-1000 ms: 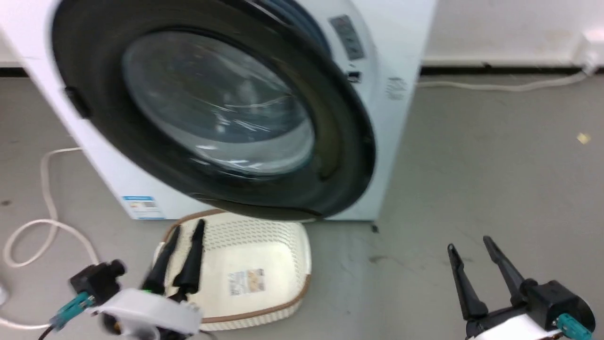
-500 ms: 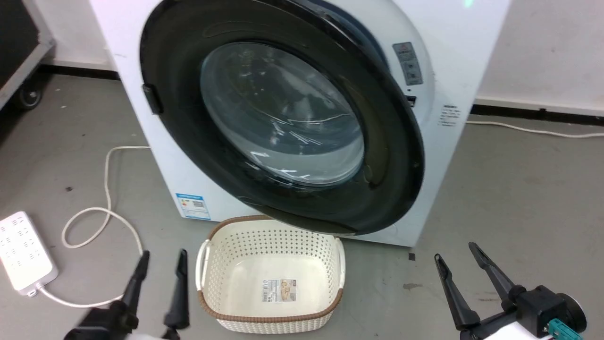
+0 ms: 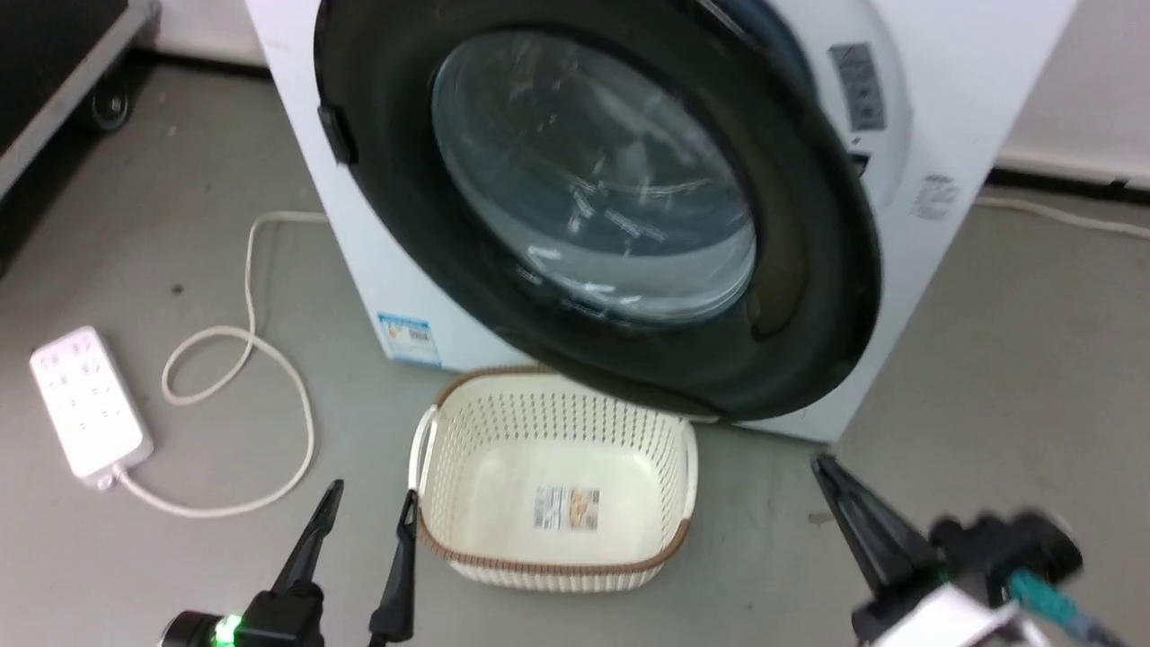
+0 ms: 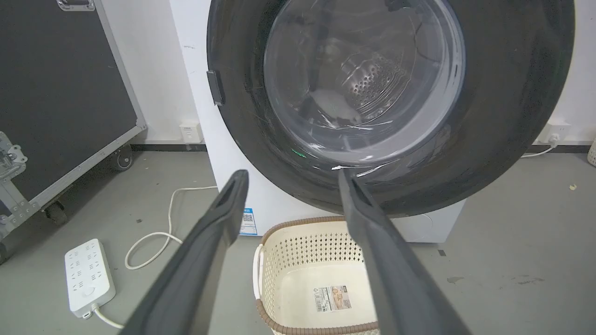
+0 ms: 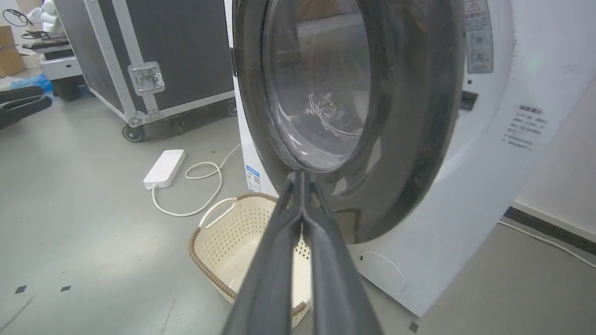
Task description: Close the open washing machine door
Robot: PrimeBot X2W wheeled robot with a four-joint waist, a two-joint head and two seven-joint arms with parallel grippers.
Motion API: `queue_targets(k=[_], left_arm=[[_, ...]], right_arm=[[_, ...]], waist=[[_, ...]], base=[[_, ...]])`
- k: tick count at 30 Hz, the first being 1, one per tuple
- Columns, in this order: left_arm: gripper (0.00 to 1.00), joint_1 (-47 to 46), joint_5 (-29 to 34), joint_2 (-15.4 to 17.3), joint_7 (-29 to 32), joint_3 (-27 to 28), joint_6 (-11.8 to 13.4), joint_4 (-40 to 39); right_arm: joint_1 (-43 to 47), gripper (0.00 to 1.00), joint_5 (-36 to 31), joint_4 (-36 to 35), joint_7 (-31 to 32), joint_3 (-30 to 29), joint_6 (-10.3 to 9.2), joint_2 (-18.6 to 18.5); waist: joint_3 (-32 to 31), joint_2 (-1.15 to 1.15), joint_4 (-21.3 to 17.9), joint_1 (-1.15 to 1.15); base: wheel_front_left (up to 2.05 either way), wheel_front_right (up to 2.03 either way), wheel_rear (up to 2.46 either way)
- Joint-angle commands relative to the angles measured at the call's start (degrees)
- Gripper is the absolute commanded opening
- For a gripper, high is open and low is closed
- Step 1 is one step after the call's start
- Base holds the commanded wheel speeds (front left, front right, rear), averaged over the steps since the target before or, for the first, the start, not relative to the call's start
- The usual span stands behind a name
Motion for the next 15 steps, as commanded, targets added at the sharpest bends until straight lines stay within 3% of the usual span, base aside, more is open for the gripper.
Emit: queue_targets(k=[1, 7, 15], left_arm=[[1.00, -1.2, 0.5, -0.5, -0.2, -0.7, 0.4, -0.4], [1.00, -4.1, 1.0, -1.4, -0.2, -2.8, 1.1, -0.7], [1.00, -8.0, 1.1, -2.1, -0.2, -5.8, 2.5, -1.3]], right_arm=[[-3.9, 0.00, 1.4, -0.5, 0.7, 2.0, 0.05, -2.3], [-15.5, 0.00, 6.3, 1.2, 3.0, 7.3, 0.05, -8.8], [-30.1, 0.00, 12.8, 8.1, 4.6, 9.0, 0.05, -15.3]], waist=[[2.8, 0.00, 1.0, 0.00], [8.0, 0.00, 2.1, 0.00], [14.0, 0.00, 4.1, 0.00]], base=[[0.00, 0.00, 0.00], [0.00, 0.00, 0.00], [0.00, 0.00, 0.00]])
